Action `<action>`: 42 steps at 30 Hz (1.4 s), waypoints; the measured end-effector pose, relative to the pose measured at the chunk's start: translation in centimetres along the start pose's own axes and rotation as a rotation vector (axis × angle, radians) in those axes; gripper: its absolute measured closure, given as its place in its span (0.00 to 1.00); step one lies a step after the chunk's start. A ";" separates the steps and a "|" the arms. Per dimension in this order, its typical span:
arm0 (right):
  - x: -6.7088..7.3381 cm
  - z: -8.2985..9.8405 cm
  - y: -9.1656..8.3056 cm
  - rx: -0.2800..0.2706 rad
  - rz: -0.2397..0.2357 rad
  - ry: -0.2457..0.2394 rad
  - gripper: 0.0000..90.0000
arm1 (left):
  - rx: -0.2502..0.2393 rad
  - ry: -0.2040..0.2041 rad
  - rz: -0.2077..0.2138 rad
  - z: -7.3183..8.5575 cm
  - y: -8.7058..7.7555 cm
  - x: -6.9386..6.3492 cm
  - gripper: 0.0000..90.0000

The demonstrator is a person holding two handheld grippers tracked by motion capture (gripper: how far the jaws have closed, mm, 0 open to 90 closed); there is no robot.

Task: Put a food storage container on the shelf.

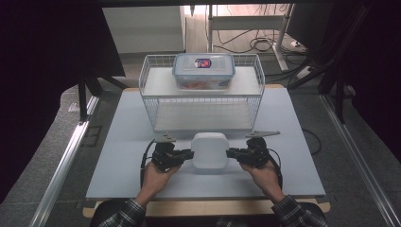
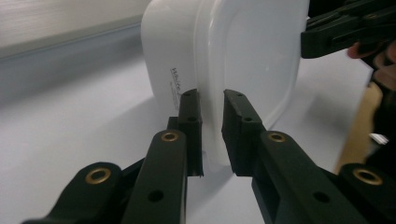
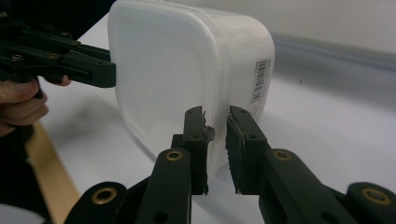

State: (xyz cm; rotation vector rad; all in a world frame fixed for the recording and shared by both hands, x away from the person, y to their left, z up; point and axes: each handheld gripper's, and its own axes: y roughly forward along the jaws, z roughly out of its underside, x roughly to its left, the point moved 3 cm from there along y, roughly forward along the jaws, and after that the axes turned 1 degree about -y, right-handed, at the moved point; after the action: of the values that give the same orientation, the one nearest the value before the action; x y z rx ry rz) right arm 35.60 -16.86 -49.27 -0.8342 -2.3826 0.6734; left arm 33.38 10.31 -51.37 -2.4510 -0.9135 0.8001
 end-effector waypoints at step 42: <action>2.6 -7.1 -3.1 -0.271 0.032 -0.115 0.87 | -0.192 0.105 -0.095 -7.8 -5.1 -1.3 0.87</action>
State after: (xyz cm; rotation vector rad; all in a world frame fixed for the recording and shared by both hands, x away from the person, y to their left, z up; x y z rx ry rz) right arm 36.93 -15.31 -41.36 -0.9702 -2.6083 0.4252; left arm 35.25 11.70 -42.25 -2.5613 -1.1030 0.5684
